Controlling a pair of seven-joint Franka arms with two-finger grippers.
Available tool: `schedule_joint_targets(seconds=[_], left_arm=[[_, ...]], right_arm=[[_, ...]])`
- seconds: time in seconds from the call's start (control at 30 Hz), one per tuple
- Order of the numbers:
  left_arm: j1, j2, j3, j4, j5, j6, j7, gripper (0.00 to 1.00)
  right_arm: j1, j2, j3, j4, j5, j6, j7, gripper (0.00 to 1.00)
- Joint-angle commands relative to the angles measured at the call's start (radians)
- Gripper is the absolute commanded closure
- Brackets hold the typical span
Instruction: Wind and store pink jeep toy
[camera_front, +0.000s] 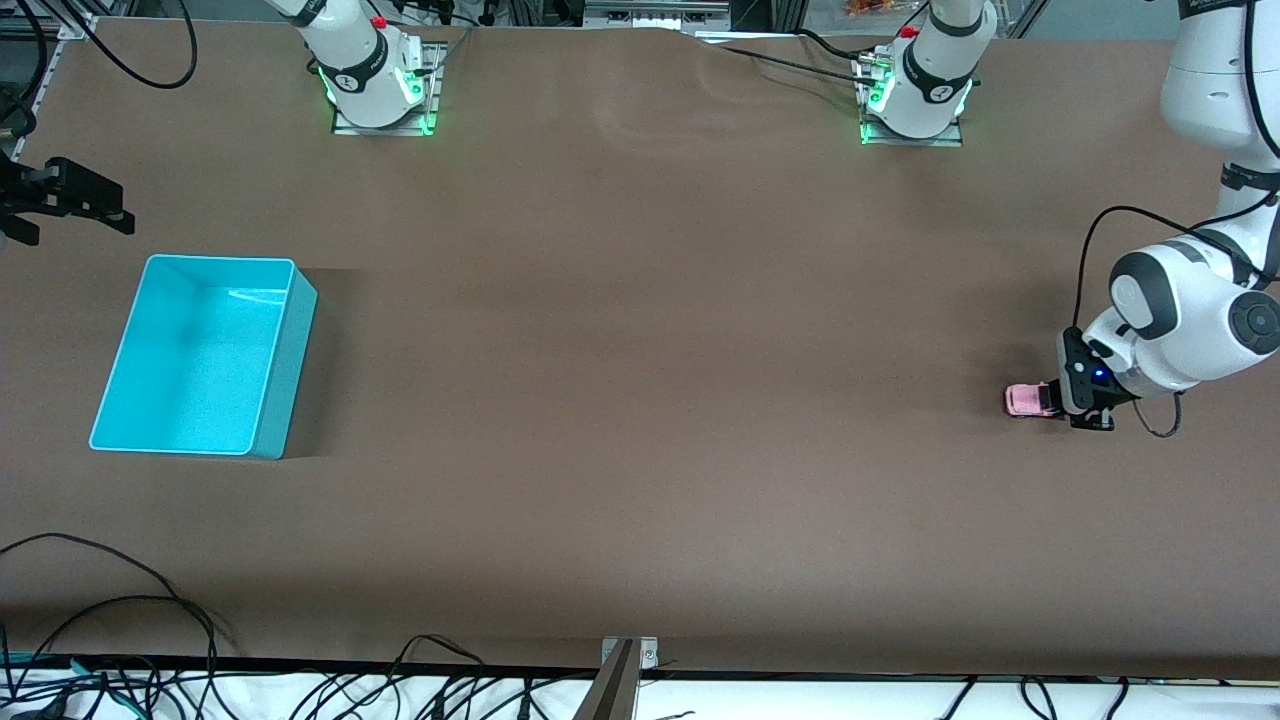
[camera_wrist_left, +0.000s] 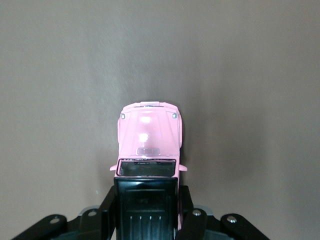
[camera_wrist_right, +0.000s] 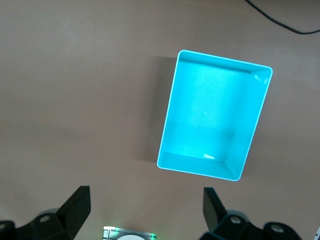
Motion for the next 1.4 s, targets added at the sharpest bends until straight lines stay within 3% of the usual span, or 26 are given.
schedule_joint_targets(seconds=[0.0, 0.47, 0.5, 0.53, 0.57, 0.6, 0.77, 0.97, 1.17, 1.37], left_arm=[[0.019, 0.035, 0.037, -0.003, -0.029, -0.01, 0.096, 1.0], [0.008, 0.028, 0.053, 0.0, -0.055, -0.011, 0.101, 1.0], [0.007, 0.028, 0.053, 0.0, -0.067, -0.011, 0.098, 0.96], [0.005, 0.026, 0.053, 0.002, -0.075, -0.011, 0.098, 0.72], [0.002, 0.026, 0.053, 0.003, -0.076, -0.011, 0.1, 0.25], [-0.001, 0.023, 0.053, 0.013, -0.076, -0.013, 0.1, 0.0], [-0.036, -0.007, 0.05, 0.077, -0.076, -0.068, 0.089, 0.0], [-0.041, -0.029, 0.051, 0.256, -0.064, -0.359, 0.04, 0.0], [-0.041, -0.107, 0.051, 0.352, 0.017, -0.562, -0.003, 0.0], [-0.041, -0.132, 0.053, 0.421, 0.006, -0.611, -0.044, 0.0]], right_arm=[[-0.006, -0.003, -0.003, -0.002, 0.019, 0.001, -0.017, 0.0], [-0.006, -0.002, -0.005, -0.002, 0.038, 0.004, -0.019, 0.0], [-0.006, -0.002, -0.005, -0.002, 0.039, 0.004, -0.019, 0.0], [-0.006, -0.002, -0.005, -0.002, 0.039, 0.004, -0.019, 0.0], [-0.008, -0.002, -0.005, -0.002, 0.039, 0.004, -0.019, 0.0], [-0.008, -0.002, -0.005, -0.002, 0.039, 0.004, -0.019, 0.0], [-0.014, -0.002, -0.005, -0.002, 0.039, 0.004, -0.019, 0.0], [-0.014, -0.003, -0.005, -0.002, 0.039, 0.004, -0.019, 0.0], [-0.016, -0.002, -0.005, -0.002, 0.039, 0.004, -0.019, 0.0], [-0.016, -0.002, -0.005, -0.002, 0.039, 0.004, -0.019, 0.0]])
